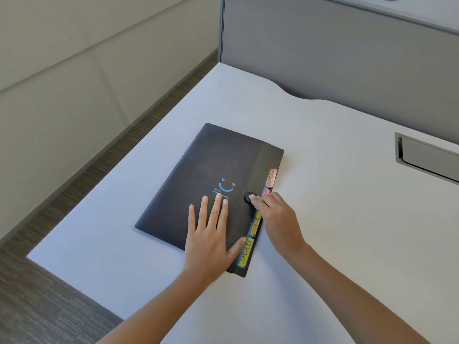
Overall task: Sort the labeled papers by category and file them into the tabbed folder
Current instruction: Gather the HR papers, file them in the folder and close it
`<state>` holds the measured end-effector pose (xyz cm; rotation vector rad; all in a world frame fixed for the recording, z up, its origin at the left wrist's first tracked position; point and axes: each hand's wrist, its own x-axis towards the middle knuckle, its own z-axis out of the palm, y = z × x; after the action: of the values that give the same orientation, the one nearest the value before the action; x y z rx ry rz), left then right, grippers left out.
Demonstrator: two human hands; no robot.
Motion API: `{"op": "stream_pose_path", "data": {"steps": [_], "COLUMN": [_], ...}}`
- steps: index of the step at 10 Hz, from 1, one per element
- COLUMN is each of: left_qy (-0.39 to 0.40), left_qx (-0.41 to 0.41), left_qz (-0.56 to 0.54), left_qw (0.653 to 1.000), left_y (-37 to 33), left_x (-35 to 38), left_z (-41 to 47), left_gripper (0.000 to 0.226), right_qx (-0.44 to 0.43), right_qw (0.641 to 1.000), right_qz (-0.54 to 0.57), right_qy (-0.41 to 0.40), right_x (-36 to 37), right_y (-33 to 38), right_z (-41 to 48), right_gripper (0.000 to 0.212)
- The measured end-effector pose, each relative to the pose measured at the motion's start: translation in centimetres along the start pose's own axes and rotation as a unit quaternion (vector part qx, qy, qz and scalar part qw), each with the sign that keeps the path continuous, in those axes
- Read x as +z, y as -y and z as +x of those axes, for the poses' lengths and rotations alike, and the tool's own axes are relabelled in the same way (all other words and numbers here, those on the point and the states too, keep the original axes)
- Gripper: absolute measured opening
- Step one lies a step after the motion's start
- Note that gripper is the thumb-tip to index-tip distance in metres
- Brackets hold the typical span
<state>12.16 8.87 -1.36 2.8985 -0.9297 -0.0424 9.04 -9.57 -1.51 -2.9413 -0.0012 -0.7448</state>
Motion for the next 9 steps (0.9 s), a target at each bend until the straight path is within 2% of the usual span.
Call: {"op": "stream_pose_path", "data": {"steps": [1,3,5,7,8,9], "left_qy": [-0.001,0.001,0.000,-0.005,-0.003,-0.003], "left_qx": [0.001,0.000,-0.003,-0.003,-0.004,-0.003], "left_qz": [0.001,0.005,0.007,0.006,0.002,0.001], "left_qw": [1.000,1.000,1.000,1.000,1.000,1.000], "left_y": [0.0,0.0,0.1,0.0,0.0,0.0], "left_x": [0.1,0.2,0.2,0.2,0.2,0.2], "left_z": [0.0,0.0,0.0,0.0,0.0,0.0], "left_gripper": [0.087,0.087,0.087,0.087,0.087,0.087], "right_qx": [0.010,0.047,0.112,0.231,0.211,0.157], "right_qw": [1.000,0.999,0.993,0.967,0.974,0.987], "right_qz": [0.011,-0.008,-0.018,0.093,0.074,0.010], "right_qy": [0.008,0.005,-0.026,-0.050,-0.049,-0.045], "right_x": [0.0,-0.1,0.4,0.0,0.3,0.5], "right_y": [0.1,0.9,1.9,2.4,3.0,3.0], "right_z": [0.2,1.3,1.5,1.5,1.4,1.2], "right_gripper": [0.038,0.014,0.005,0.005,0.005,0.013]}}
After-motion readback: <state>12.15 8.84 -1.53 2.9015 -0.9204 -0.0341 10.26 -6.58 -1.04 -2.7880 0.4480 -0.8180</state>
